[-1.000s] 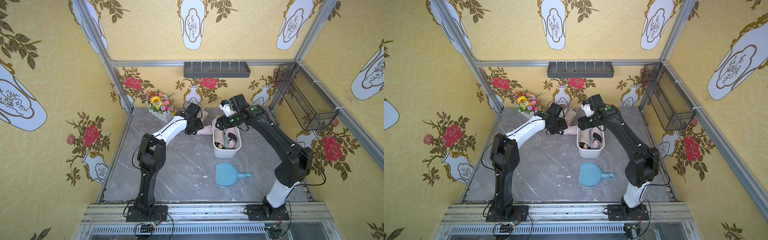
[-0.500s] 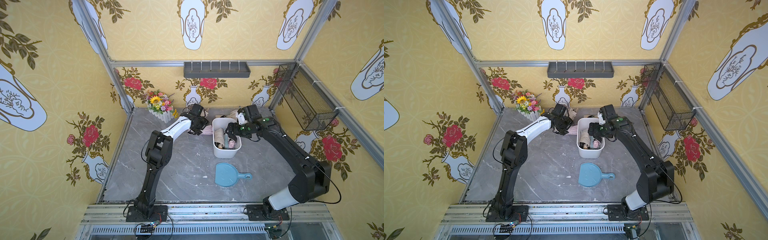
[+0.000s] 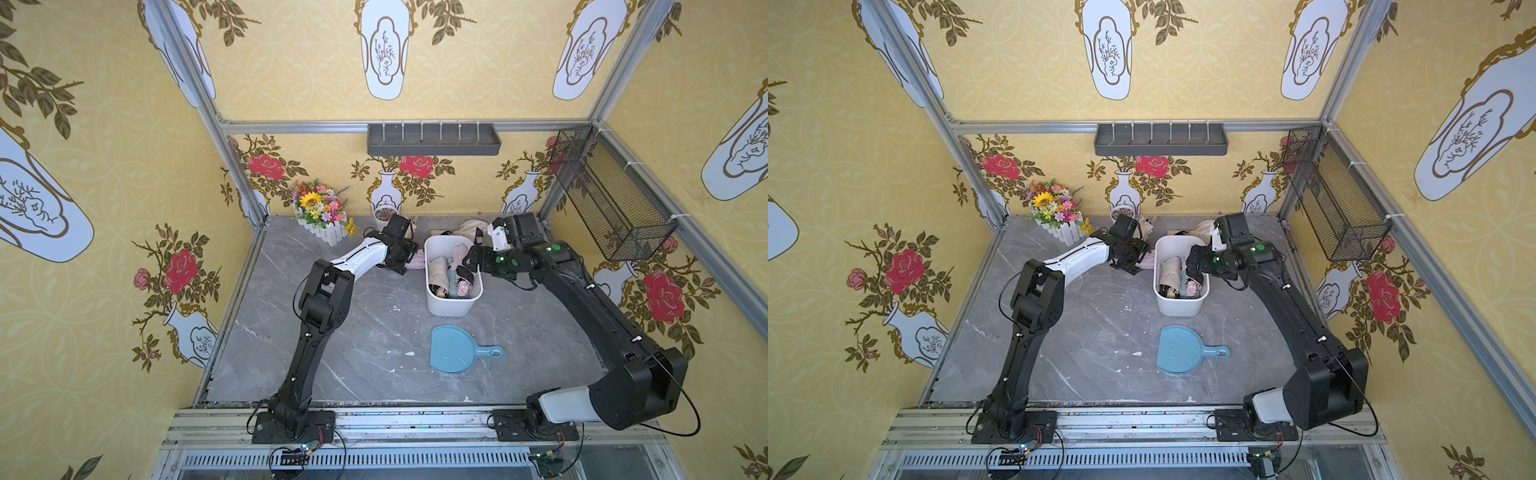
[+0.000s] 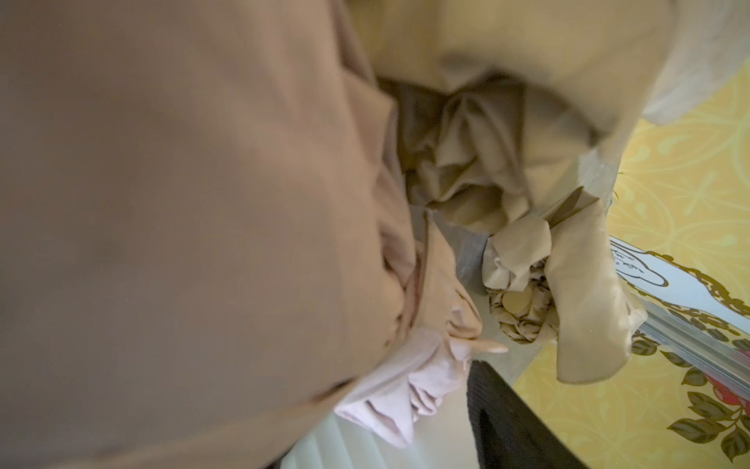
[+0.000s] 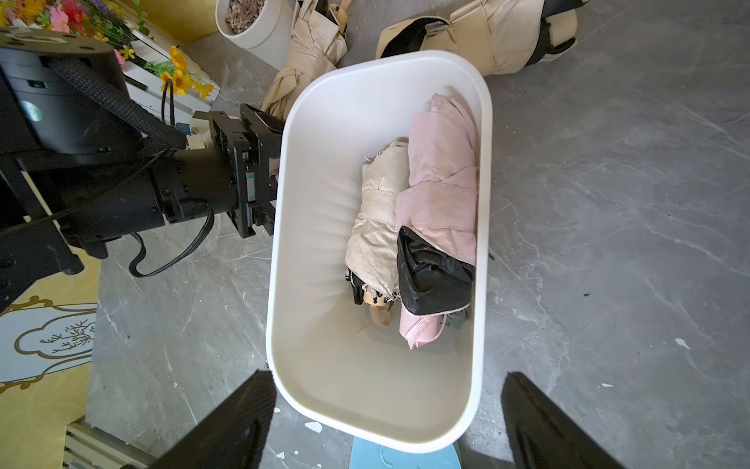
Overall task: Put the umbrella into the storage box
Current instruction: Adjust the umbrella at the center of the board.
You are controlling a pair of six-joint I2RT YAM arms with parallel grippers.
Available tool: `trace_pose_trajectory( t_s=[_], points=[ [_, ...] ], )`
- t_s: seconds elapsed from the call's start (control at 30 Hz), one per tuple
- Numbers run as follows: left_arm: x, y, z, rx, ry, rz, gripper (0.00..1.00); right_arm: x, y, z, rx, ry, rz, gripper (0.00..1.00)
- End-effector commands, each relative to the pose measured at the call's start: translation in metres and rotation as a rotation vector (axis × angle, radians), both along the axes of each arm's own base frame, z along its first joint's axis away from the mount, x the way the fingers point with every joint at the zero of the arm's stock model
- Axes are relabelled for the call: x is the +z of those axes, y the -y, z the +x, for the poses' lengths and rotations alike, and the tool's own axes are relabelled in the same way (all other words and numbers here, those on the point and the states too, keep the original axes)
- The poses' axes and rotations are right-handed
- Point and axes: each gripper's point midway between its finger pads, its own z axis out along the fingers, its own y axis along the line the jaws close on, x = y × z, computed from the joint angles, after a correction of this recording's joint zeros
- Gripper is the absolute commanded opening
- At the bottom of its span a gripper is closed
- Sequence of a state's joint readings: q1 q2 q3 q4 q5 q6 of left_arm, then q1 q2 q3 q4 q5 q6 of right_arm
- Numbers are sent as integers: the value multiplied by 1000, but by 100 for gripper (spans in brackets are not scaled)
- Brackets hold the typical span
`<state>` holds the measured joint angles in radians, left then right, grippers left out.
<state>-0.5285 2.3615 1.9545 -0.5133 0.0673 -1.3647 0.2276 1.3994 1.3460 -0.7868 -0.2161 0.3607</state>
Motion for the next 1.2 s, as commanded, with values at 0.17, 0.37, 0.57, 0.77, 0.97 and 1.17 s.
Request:
trace_pose_trajectory(
  t_s=[0.17, 0.37, 0.57, 0.77, 0.97, 1.17],
  points=[
    [-14, -13, 18, 72, 42, 63, 73, 9, 1, -4, 35, 14, -19, 91],
    [-37, -25, 9, 87, -9, 113, 73, 16, 3, -9, 40, 22, -26, 91],
    [-50, -38, -12, 74, -33, 148, 57, 13, 3, -12, 45, 10, -25, 91],
    [-34, -53, -24, 49, 20, 190, 45, 14, 1, -13, 42, 4, -9, 91],
    [-4, -61, -40, -58, 94, 252, 42, 15, 0, -16, 44, -2, -4, 90],
    [18, -78, -75, -200, 142, 317, 37, 9, -1, -22, 56, -27, -3, 90]
  ],
)
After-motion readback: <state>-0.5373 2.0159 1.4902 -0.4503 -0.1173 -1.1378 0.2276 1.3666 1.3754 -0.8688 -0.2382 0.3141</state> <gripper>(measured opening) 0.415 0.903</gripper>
